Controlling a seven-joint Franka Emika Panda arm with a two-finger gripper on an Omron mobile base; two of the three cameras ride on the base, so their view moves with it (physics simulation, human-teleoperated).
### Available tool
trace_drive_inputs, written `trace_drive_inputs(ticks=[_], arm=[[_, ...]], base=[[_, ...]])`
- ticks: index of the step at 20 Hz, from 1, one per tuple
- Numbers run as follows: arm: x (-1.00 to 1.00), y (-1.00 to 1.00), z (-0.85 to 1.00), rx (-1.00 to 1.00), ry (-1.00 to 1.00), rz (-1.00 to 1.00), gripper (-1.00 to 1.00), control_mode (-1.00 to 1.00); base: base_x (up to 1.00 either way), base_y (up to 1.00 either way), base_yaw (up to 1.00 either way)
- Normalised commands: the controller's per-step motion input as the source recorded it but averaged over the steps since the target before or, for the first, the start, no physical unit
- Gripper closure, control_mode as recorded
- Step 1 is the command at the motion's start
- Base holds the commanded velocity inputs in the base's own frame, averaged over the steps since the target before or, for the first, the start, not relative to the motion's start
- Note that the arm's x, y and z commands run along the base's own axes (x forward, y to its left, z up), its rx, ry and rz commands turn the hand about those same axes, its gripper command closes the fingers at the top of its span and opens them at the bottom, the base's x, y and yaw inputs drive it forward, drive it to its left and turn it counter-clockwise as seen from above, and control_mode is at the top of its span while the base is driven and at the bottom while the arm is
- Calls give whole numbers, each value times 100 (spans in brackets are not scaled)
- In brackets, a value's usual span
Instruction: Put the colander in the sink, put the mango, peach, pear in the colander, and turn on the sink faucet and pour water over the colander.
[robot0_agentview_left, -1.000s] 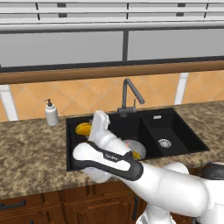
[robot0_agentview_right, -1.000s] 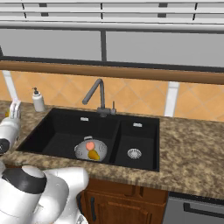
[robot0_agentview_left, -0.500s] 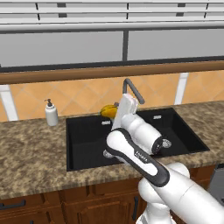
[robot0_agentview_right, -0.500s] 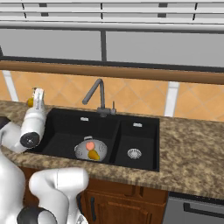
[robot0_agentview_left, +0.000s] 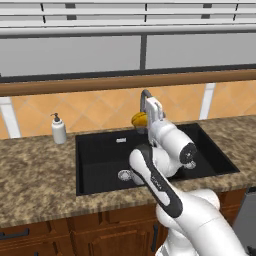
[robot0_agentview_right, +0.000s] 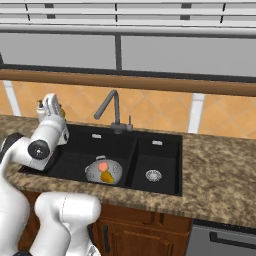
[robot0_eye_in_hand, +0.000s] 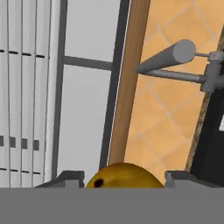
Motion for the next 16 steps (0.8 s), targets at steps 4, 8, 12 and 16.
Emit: trace_drive_inputs(ticks=[4, 8, 12, 16], arm=[[-14, -24, 47, -56, 25, -17, 100, -100], [-9, -10, 27, -42, 50, -13, 100, -100], [1, 0, 2, -33, 68, -14, 100, -100], [46, 10, -31, -39, 55, -7, 100, -100]], base=[[0, 0, 0], [0, 0, 0], [0, 0, 0], [0, 0, 0]])
